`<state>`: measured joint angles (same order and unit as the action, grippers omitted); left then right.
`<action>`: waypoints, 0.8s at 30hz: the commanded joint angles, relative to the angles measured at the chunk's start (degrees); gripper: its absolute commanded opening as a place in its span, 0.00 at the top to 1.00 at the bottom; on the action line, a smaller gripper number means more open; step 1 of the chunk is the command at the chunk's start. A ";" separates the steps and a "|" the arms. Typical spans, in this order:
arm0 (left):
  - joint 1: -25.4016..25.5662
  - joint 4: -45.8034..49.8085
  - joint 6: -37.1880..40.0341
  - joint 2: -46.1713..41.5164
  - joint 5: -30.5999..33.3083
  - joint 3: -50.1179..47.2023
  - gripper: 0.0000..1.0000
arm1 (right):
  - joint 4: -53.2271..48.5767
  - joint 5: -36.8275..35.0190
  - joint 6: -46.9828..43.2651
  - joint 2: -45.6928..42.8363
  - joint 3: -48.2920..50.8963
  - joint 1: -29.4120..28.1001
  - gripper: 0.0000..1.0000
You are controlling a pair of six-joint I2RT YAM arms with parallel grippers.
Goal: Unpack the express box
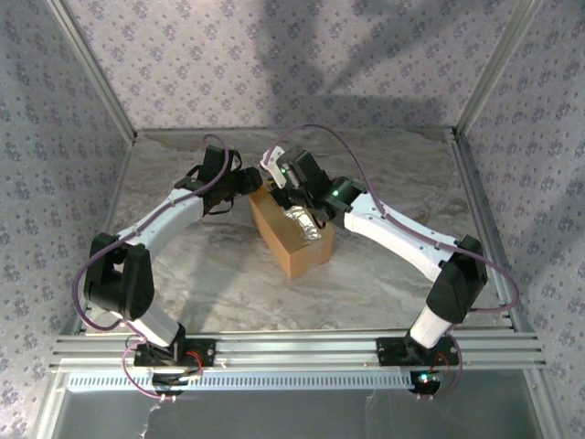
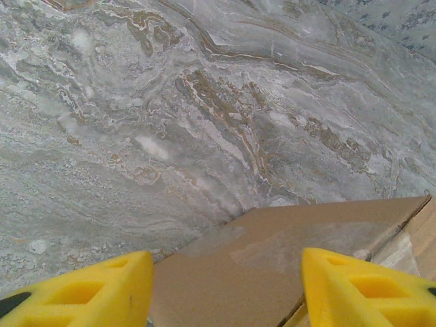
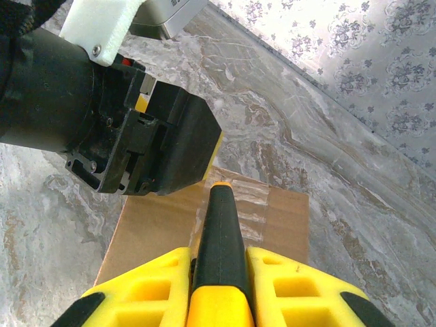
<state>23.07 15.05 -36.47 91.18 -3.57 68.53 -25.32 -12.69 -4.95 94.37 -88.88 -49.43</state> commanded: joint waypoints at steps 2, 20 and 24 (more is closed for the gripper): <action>0.48 3.20 0.26 1.05 1.10 -0.49 0.41 | -8.69 0.56 -0.32 -0.53 -0.06 -0.58 1.00; 0.48 2.79 0.54 0.70 1.14 -0.70 0.43 | -8.21 0.28 0.29 -2.07 1.43 -0.72 1.00; 0.48 0.49 2.54 -1.01 0.18 -0.61 0.38 | -7.64 0.95 0.71 -1.95 1.87 -0.54 1.00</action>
<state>23.33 16.16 -35.86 91.31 -3.36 68.51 -27.55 -12.69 -4.91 93.08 -88.75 -49.76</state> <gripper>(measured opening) 0.613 0.210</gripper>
